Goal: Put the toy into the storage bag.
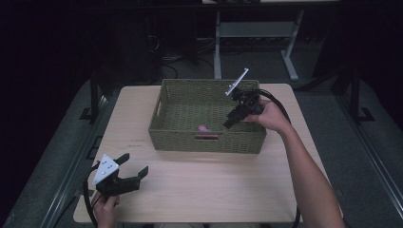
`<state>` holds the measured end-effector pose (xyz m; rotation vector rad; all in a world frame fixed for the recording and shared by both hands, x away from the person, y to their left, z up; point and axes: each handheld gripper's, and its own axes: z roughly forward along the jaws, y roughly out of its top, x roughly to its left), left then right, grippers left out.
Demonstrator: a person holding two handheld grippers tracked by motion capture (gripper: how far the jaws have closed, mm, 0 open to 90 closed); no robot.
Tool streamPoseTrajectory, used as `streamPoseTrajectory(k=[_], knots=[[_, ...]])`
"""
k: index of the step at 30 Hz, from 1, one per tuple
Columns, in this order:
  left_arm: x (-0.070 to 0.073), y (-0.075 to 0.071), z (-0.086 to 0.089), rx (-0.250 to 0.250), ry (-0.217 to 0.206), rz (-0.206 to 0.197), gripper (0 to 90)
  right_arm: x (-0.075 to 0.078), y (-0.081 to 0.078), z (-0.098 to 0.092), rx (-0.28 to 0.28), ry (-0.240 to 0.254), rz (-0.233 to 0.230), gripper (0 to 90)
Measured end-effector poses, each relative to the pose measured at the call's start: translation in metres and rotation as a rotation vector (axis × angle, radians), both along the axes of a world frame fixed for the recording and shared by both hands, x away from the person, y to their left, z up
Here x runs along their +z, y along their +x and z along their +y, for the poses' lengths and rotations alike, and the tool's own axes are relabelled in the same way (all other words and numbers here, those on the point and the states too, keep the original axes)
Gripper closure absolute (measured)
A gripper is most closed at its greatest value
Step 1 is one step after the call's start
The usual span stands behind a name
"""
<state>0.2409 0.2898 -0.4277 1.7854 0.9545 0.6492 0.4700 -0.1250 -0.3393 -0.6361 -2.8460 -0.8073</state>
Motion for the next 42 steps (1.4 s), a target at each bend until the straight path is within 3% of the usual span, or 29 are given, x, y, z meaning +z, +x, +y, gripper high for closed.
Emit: streamPoseTrajectory(k=[26,42], knots=[[0.000,-0.001,0.000,-0.001,0.003,-0.001,13.8,0.024,-0.022,-0.012,-0.025,0.017,-0.052,35.5],[0.000,0.000,0.000,-0.001,0.002,0.000,13.8,0.026,-0.041,-0.029,-0.030,0.062,-0.054,33.4]])
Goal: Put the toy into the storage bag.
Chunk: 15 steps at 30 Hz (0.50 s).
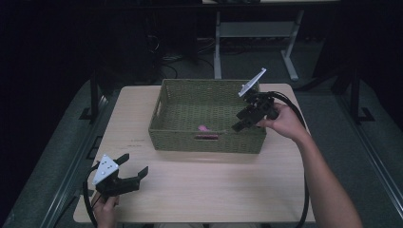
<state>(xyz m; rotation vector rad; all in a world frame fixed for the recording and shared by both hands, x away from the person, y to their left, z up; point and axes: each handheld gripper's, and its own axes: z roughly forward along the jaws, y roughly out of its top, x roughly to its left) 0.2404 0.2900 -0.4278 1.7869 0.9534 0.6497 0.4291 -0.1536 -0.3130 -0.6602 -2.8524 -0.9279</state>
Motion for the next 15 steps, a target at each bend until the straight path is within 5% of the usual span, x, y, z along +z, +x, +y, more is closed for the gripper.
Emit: streamPoseTrajectory(k=[15], knots=[[0.000,-0.001,-0.001,0.002,0.005,-0.002,13.8,-0.010,-0.028,-0.011,0.015,0.019,-0.038,32.8]])
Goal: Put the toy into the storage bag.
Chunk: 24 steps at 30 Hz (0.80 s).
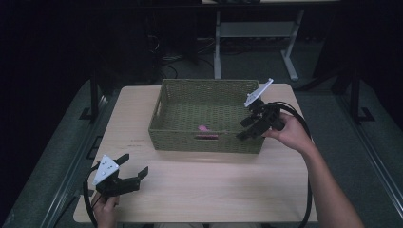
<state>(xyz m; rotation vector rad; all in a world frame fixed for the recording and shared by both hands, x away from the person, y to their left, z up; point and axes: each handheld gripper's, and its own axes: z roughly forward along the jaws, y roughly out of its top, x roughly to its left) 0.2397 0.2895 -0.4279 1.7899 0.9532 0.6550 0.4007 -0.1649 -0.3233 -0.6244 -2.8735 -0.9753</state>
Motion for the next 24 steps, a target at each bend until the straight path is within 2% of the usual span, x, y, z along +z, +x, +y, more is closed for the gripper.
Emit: streamPoseTrajectory(k=[4,8,16,24], knots=[[0.000,0.000,0.000,0.001,0.000,0.000,13.8,-0.001,-0.005,-0.001,0.004,0.000,-0.006,32.0],[0.000,0.000,0.000,0.000,0.001,0.001,13.8,-0.005,-0.015,-0.004,0.004,0.027,-0.005,30.9],[0.000,0.000,0.000,0.001,-0.001,0.000,13.8,-0.014,-0.026,-0.005,0.008,0.001,-0.011,28.9],[0.000,0.000,0.001,0.002,-0.001,0.001,13.8,-0.022,-0.039,-0.010,0.002,0.007,-0.024,28.2]])
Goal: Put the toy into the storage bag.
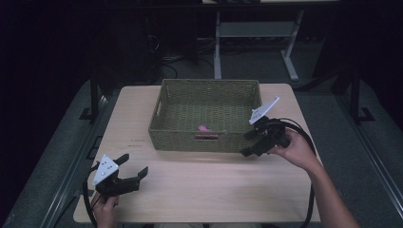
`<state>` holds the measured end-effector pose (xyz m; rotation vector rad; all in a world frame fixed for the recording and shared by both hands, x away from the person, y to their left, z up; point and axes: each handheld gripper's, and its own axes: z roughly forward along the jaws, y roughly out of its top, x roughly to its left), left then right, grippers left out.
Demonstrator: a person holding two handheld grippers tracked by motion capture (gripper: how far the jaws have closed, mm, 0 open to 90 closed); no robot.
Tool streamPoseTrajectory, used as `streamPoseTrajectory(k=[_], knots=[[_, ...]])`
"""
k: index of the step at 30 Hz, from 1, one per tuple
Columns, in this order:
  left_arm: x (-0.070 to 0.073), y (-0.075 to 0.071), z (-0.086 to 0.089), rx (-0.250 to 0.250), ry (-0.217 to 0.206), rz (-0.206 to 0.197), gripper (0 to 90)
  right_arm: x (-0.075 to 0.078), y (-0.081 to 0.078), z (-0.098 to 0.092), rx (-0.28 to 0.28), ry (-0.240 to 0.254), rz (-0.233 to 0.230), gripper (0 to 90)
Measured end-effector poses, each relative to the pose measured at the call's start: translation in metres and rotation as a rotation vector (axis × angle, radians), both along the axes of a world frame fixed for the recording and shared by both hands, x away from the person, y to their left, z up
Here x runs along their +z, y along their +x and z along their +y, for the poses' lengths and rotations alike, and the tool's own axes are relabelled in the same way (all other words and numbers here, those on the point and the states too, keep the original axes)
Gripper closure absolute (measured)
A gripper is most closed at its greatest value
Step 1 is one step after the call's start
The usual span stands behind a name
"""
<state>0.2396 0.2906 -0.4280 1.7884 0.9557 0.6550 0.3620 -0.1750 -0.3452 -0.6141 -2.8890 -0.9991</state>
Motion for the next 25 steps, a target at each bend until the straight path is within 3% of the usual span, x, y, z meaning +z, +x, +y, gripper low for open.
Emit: streamPoseTrajectory(k=[16,25], knots=[[0.000,0.000,-0.002,0.000,0.007,-0.001,13.8,-0.032,-0.030,-0.015,-0.019,0.012,-0.006,26.6],[0.000,0.001,-0.002,-0.001,0.009,-0.002,13.8,-0.052,-0.046,-0.022,-0.068,0.002,0.005,24.3]])
